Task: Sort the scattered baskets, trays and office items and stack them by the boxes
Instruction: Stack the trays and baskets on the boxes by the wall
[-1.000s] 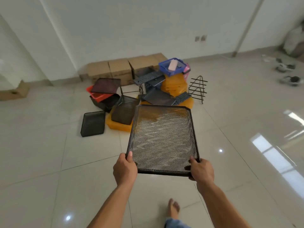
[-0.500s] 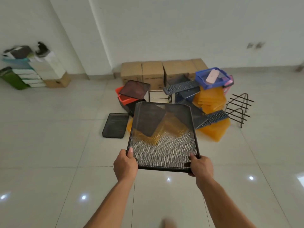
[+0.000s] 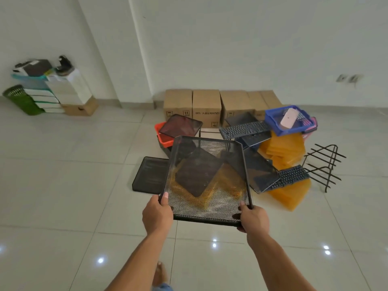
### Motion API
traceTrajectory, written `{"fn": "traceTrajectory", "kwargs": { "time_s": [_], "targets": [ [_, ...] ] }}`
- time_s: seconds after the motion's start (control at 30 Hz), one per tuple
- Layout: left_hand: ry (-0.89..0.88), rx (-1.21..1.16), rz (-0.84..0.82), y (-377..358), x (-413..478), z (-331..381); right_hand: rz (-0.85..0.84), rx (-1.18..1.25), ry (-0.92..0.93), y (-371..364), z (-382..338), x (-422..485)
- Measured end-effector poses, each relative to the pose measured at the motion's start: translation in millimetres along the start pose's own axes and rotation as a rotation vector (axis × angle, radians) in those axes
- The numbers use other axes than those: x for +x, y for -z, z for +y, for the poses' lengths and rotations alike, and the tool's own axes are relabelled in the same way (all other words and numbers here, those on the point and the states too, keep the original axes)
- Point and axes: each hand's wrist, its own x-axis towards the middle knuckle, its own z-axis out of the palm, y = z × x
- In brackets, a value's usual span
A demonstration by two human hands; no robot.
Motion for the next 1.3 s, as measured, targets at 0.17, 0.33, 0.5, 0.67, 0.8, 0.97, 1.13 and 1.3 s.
{"fn": "traceTrajectory", "kwargs": {
  "time_s": [0.17,0.33,0.5,0.67,0.8,0.97,1.13,1.3],
  "targets": [
    [-0.034,0.024,-0.043,5.4,86.2,11.3,0.031,0.043,-0.071,-58.9,-37.4,16.0],
    [-0.044,0.049,-0.09,18.3,182.4,9.7,0.046,0.059,-0.123,-137.1,-78.5,27.5],
    [-0.044,0.04,-0.164,26.1,251.8,15.6,0.058,0.042,-0.172,-190.6,-112.3,34.8],
    [-0.015,0.014,-0.202,19.0,299.3,28.9,0.089,0.039,-0.216,-221.8,-139.8,58.7],
    [-0.031,0.091,-0.23,5.6,346.9,47.6,0.115,0.041,-0.259,-253.7,-160.3,89.9],
    [0.04,0.091,-0.279,-5.2,423.6,76.0,0.095,0.07,-0.34,-303.6,-206.0,132.6],
    [0.089,0.083,-0.263,-6.9,496.4,104.6,0.062,0.123,-0.375,-349.9,-263.4,168.9],
    [0.195,-0.085,-0.269,-3.3,565.0,120.6,0.054,0.209,-0.385,-398.5,-307.7,188.3]
  ]
}}
